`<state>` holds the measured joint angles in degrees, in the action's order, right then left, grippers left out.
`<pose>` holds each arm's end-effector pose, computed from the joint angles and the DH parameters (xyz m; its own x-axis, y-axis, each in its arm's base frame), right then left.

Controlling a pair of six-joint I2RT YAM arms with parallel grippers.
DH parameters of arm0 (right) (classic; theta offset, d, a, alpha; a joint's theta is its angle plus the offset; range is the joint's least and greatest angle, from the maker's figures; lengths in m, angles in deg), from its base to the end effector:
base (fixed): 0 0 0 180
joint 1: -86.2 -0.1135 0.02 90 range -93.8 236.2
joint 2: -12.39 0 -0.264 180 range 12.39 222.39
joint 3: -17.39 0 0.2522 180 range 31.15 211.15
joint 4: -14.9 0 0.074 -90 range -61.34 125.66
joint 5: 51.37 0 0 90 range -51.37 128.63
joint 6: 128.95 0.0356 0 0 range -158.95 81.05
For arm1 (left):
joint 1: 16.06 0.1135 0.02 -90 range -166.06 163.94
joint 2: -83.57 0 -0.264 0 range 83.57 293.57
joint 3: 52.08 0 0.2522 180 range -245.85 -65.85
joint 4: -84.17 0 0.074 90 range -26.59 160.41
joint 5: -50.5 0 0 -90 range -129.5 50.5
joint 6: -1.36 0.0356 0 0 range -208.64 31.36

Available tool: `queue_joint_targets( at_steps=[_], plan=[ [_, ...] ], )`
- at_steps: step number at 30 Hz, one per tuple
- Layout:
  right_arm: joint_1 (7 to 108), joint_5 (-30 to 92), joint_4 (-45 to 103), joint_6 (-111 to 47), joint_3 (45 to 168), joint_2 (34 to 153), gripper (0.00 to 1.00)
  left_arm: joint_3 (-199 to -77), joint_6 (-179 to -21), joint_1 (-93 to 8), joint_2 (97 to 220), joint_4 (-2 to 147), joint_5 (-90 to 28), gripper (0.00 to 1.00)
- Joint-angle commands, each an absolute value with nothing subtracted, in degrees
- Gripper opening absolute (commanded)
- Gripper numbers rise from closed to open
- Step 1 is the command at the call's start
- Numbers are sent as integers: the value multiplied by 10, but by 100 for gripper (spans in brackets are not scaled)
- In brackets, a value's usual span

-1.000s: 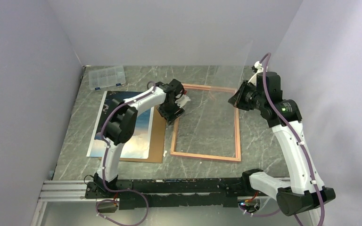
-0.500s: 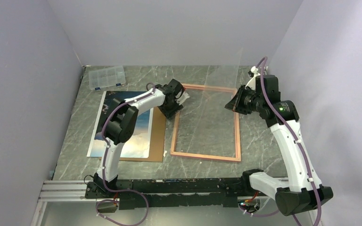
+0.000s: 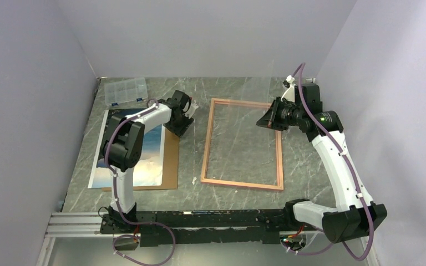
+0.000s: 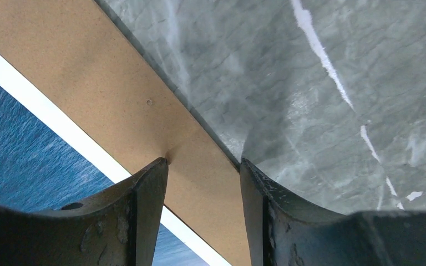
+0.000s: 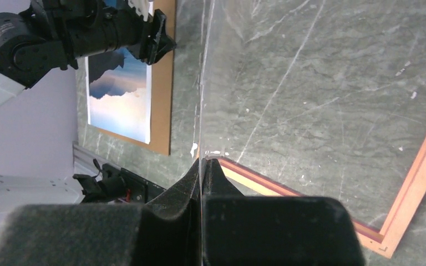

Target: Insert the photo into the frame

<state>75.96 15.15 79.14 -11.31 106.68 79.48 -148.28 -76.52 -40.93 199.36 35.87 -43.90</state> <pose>0.2238 0.0548 0.3805 -0.7945 0.2889 -0.5341 -0.0967 0.8082 0.5809 0.3765 -0.1715 0.1652 -0.7393 0.5734 -0.3531 0.5608 0.8145 0.1485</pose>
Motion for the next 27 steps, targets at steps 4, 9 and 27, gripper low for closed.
queue_joint_targets(
  at_steps=[4,9,27],
  plan=[
    [738,123,732,-94,1069,800,0,-1511,-785,-400,1987,289,-450,58],
    [735,150,761,-104,1092,802,0,-1630,-825,-402,1987,218,-364,70],
    [744,235,860,-127,1112,746,0,-1757,-911,-493,2122,236,-263,76]
  ],
)
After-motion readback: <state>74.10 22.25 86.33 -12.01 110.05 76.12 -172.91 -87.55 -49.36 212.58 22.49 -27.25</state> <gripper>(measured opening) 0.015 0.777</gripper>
